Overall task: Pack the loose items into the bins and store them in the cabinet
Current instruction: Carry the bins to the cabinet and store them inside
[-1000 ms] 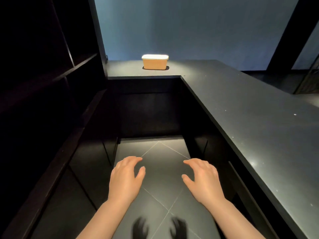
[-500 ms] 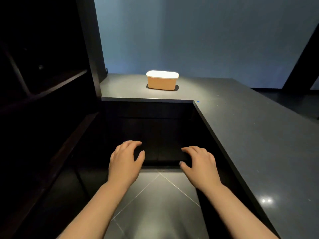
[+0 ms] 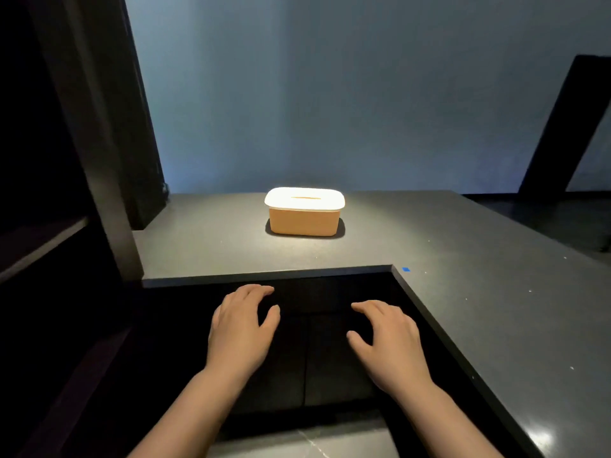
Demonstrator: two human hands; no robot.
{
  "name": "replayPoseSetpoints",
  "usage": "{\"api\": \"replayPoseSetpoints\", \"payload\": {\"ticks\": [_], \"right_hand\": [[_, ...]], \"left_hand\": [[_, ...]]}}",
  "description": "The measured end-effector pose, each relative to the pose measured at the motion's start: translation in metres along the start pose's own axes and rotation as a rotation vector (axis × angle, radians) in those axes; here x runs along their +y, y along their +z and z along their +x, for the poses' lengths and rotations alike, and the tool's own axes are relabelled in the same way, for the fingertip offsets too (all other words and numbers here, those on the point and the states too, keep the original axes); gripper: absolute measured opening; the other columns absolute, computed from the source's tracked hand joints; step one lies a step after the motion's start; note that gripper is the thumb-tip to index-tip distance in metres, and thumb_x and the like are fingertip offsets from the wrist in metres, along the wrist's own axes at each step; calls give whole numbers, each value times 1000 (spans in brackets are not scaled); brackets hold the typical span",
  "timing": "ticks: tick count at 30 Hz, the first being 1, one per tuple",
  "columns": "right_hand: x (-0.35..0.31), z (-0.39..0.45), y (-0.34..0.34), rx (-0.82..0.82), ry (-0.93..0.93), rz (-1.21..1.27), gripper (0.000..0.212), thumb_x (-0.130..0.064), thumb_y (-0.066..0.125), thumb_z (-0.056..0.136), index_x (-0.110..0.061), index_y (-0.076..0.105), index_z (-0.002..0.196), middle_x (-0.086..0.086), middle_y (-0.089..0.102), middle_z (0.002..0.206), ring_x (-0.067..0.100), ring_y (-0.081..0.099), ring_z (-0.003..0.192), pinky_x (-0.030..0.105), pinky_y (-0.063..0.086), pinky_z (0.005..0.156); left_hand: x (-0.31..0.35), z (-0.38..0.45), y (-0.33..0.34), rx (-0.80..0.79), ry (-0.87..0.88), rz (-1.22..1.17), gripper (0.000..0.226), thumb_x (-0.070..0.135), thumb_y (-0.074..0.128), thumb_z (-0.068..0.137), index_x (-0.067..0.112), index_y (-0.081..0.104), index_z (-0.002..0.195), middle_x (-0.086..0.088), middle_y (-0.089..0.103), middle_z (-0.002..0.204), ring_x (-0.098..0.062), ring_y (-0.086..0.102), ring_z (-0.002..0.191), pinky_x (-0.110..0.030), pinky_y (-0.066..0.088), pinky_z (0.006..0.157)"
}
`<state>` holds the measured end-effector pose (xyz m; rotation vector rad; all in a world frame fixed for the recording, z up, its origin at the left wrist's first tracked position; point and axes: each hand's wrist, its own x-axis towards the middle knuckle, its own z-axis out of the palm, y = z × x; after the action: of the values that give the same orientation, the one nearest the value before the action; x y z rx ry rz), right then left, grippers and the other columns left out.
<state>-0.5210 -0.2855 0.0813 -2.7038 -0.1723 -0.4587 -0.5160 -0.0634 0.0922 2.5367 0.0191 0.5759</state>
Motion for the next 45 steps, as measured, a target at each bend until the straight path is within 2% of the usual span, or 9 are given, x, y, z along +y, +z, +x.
{"api": "replayPoseSetpoints", "payload": {"ticks": [4, 8, 14, 24, 32, 35, 39, 45], "right_hand": [[17, 81, 18, 20, 12, 13, 46, -41, 54, 88, -35, 48, 134, -17, 48, 135, 5, 39, 128, 28, 23, 111], [37, 170, 39, 26, 14, 38, 44, -40, 54, 90, -33, 48, 134, -15, 48, 136, 8, 39, 128, 33, 24, 112], [68, 284, 65, 11, -53, 44, 44, -38, 54, 90, -33, 47, 133, -14, 48, 135, 8, 39, 129, 30, 22, 111], [100, 426, 134, -71, -60, 39, 45, -38, 54, 90, -33, 48, 134, -14, 48, 136, 8, 38, 130, 30, 23, 111], [100, 521, 180, 7, 49, 66, 39, -36, 57, 90, -31, 53, 128, -12, 52, 134, 14, 43, 123, 32, 31, 102], [103, 549, 194, 8, 102, 76, 41, -39, 56, 90, -30, 52, 130, -10, 49, 137, 15, 39, 127, 33, 31, 102], [121, 568, 212, -7, 192, 67, 51, -44, 56, 89, -28, 44, 136, -11, 40, 146, 14, 32, 132, 37, 34, 104], [143, 601, 223, -23, 337, 333, 58, -37, 64, 87, -21, 42, 138, -3, 43, 141, 18, 39, 128, 29, 34, 99]], "left_hand": [[3, 86, 36, -17, 37, -38, 37, 39, 50, 92, 32, 53, 128, 14, 51, 131, -8, 42, 124, -29, 31, 104], [7, 169, 77, 45, 35, -45, 36, 39, 51, 92, 30, 53, 128, 11, 52, 132, -11, 44, 123, -31, 35, 103], [2, 269, 127, 86, 17, -16, 34, 36, 53, 90, 30, 57, 124, 12, 55, 128, -10, 47, 119, -30, 37, 99], [-67, 381, 191, 67, -175, -3, 33, 34, 55, 90, 28, 57, 123, 9, 55, 128, -14, 46, 120, -34, 35, 100], [-107, 489, 227, 37, -96, -71, 32, 33, 56, 90, 29, 58, 121, 8, 54, 131, -15, 47, 120, -37, 39, 100], [-124, 529, 239, 15, -94, -58, 33, 34, 55, 90, 28, 58, 122, 7, 51, 134, -16, 47, 121, -39, 40, 101], [-141, 558, 256, -70, -142, -60, 45, 33, 58, 88, 25, 50, 131, 6, 47, 139, -20, 44, 125, -38, 37, 101], [-153, 587, 271, -185, -289, -284, 59, 34, 61, 88, 22, 38, 141, -1, 40, 144, -22, 41, 129, -35, 34, 102]]}}
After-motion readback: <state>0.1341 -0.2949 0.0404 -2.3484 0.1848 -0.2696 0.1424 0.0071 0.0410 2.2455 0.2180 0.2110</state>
